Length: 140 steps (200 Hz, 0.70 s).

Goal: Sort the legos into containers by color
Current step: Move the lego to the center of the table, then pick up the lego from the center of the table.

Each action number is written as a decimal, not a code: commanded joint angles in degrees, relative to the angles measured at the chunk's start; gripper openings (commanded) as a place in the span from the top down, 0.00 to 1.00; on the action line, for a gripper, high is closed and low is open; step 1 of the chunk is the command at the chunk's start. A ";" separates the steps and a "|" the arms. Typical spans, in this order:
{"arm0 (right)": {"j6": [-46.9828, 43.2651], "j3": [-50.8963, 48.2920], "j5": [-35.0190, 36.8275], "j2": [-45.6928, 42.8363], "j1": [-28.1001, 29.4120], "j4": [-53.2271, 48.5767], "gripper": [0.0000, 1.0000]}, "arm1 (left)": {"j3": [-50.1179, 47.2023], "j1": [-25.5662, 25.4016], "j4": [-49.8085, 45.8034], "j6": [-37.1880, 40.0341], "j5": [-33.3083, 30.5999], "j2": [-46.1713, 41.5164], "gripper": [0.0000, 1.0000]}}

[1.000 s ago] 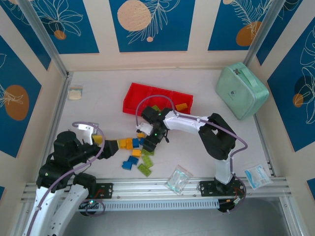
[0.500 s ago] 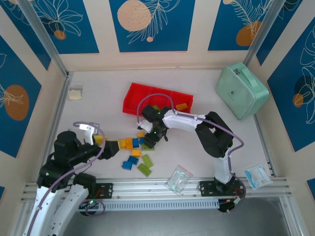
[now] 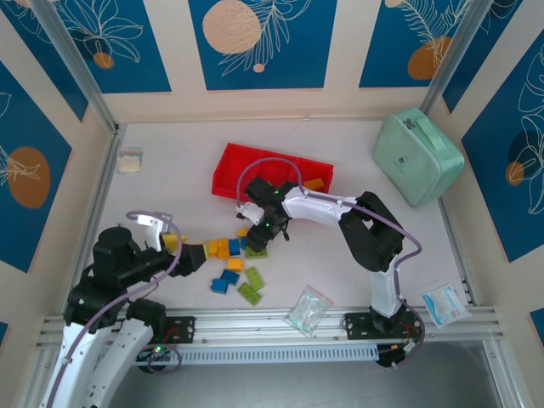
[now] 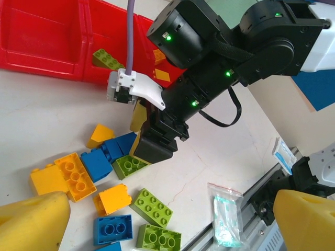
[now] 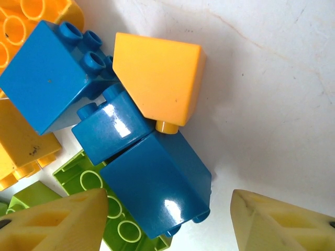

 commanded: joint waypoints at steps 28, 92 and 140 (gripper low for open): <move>-2.10 2.10 -0.11 1.45 0.70 -0.48 0.37 | -0.45 -0.43 1.50 0.51 1.38 -0.77 0.01; 2.34 4.19 4.93 2.96 -0.69 -0.24 0.44 | -0.53 -0.47 1.40 0.51 1.39 -0.44 0.01; 5.15 2.96 7.60 1.56 -2.98 -0.55 0.49 | -0.38 -0.43 1.34 0.42 0.93 -0.44 0.01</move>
